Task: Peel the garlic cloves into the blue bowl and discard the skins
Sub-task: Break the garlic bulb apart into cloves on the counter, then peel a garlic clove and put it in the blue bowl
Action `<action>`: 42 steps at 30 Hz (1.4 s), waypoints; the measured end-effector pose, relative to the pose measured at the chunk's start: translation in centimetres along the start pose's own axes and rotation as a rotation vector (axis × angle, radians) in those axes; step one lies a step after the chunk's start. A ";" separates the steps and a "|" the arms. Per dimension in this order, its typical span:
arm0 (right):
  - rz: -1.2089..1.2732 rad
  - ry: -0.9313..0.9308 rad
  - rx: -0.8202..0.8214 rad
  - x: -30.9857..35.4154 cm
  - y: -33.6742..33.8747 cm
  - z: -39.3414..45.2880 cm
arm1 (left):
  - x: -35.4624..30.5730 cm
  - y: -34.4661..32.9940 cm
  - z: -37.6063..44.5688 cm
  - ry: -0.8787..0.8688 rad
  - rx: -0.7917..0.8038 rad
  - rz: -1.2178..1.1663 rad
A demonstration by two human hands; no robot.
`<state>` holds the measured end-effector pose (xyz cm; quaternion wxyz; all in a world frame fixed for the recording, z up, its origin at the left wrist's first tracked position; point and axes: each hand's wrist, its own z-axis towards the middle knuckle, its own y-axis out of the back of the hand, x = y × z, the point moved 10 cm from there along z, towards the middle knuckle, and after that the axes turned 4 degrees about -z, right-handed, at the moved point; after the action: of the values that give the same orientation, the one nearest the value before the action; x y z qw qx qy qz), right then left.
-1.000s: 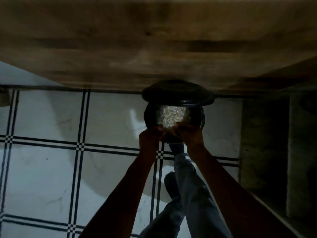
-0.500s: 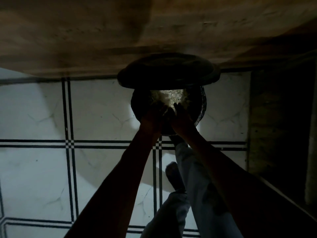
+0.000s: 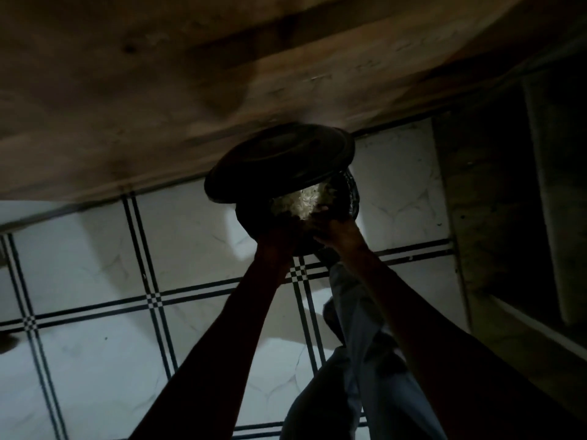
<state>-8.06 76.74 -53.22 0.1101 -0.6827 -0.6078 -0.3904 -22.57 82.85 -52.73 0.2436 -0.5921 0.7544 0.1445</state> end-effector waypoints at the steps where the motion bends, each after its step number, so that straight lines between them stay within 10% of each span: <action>1: 0.145 -0.052 -0.019 -0.4 1.0 -1.6 | 0.1 -0.3 -1.3 0.017 0.012 -0.002; 7: 0.752 -0.115 -0.171 3.1 9.0 -13.9 | -1.8 -6.4 -12.8 0.111 0.140 -0.004; 17: 0.763 0.171 -0.682 3.9 31.7 -44.8 | -6.4 -25.4 -40.0 -0.147 0.603 0.362; 31: 1.000 -0.057 -1.550 -26.0 41.9 -86.8 | 23.8 -50.9 -72.9 -0.166 1.335 0.913; 42: 0.516 -0.385 -1.453 -43.6 46.8 -94.6 | 36.6 -58.4 -74.7 -0.870 1.143 1.498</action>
<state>-1.01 -25.90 -3.63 -0.3826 -0.7585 -0.0319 -0.5265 12.41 -0.11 -5.58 0.5873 0.3358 0.7320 0.0808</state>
